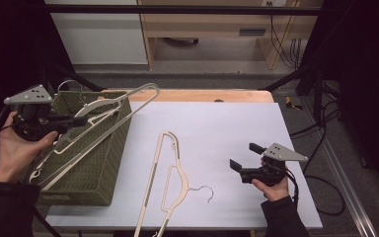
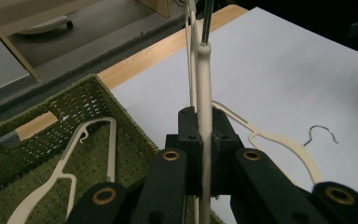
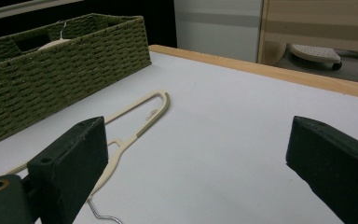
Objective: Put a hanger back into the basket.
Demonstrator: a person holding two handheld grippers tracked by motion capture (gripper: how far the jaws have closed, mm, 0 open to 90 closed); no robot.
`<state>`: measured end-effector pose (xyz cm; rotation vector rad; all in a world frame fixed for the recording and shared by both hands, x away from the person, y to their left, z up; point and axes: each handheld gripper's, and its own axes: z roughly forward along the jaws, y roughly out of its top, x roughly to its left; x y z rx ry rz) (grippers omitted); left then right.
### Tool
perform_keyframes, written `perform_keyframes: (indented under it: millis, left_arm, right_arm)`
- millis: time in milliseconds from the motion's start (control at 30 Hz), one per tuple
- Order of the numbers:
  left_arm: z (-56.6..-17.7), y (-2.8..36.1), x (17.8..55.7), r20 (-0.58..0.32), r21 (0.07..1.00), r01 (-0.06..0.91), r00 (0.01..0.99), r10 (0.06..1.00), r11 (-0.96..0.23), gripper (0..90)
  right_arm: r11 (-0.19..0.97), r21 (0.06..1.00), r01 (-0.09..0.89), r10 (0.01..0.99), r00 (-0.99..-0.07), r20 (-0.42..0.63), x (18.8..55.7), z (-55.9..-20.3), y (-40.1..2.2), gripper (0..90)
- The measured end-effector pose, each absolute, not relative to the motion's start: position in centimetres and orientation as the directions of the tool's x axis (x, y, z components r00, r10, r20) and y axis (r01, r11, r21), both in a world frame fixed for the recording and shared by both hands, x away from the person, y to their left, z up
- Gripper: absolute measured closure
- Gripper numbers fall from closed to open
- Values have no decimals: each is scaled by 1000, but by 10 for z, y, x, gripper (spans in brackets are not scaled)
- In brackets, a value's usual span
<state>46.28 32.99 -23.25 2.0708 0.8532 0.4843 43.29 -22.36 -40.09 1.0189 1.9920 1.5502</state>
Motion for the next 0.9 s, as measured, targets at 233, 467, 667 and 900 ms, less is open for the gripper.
perform_keyframes:
  millis: [233,467,667,900]
  left_arm:
    - [-245,353,481,35,807,409,687,725,-426,855]
    - [-258,381,494,19,813,428,659,752,-395,854]
    - [-268,400,498,10,825,431,636,771,-366,854]
    - [-280,418,502,1,841,427,613,790,-333,855]
  right_arm:
    - [109,950,293,759,-642,111,433,-401,-224,63]
    - [118,947,299,757,-645,110,434,-402,-223,60]
    - [108,947,302,756,-643,119,434,-402,-226,49]
    - [111,945,307,760,-640,119,434,-402,-227,48]
